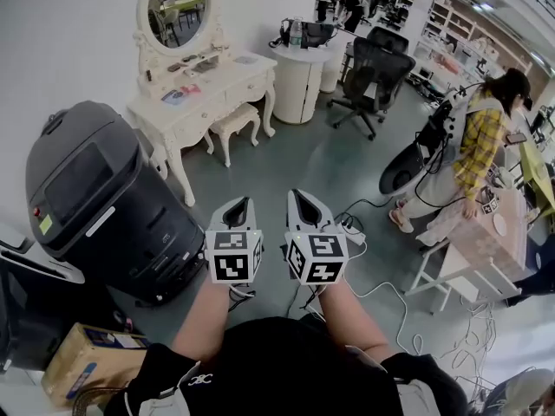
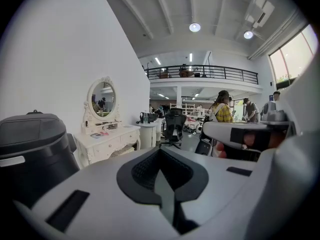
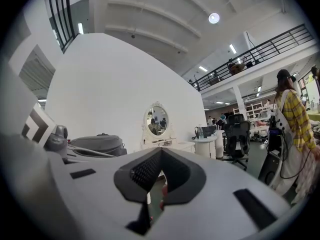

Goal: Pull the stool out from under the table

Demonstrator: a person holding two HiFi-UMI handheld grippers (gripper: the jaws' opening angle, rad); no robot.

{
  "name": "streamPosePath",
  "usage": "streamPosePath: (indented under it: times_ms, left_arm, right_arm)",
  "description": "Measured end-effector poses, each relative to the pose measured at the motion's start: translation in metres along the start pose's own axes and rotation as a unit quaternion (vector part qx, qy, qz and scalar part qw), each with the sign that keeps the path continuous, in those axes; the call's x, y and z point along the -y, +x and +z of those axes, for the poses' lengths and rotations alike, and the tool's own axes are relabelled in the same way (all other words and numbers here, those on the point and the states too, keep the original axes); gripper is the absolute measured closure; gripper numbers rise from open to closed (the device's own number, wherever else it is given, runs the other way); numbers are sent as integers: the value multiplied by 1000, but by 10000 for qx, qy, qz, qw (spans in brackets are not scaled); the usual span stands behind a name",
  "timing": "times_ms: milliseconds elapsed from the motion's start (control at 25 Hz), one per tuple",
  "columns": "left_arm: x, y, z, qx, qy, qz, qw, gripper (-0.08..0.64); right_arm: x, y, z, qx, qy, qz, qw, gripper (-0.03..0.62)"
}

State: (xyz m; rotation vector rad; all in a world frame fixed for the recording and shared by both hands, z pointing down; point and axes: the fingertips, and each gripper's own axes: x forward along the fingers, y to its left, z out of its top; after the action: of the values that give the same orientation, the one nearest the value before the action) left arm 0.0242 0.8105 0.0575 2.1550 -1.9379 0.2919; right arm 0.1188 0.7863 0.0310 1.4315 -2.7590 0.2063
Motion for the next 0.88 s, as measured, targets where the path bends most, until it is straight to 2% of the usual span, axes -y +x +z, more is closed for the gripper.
streamPosePath:
  times_ms: [440,640,880]
  left_arm:
    - [-4,33,-3,-151,-79,-146,9997,563]
    - [-13,77,7,-203,13,-72,9998,563]
    - [-18,142,40,-193,143,39,9997,563]
  right_arm:
    - [10,26,-6,-123,-63,-47,9999,586]
    - [36,66,-5,-110,36,-22,9999,586]
    - [77,126,13,-94,191,146,9997,586]
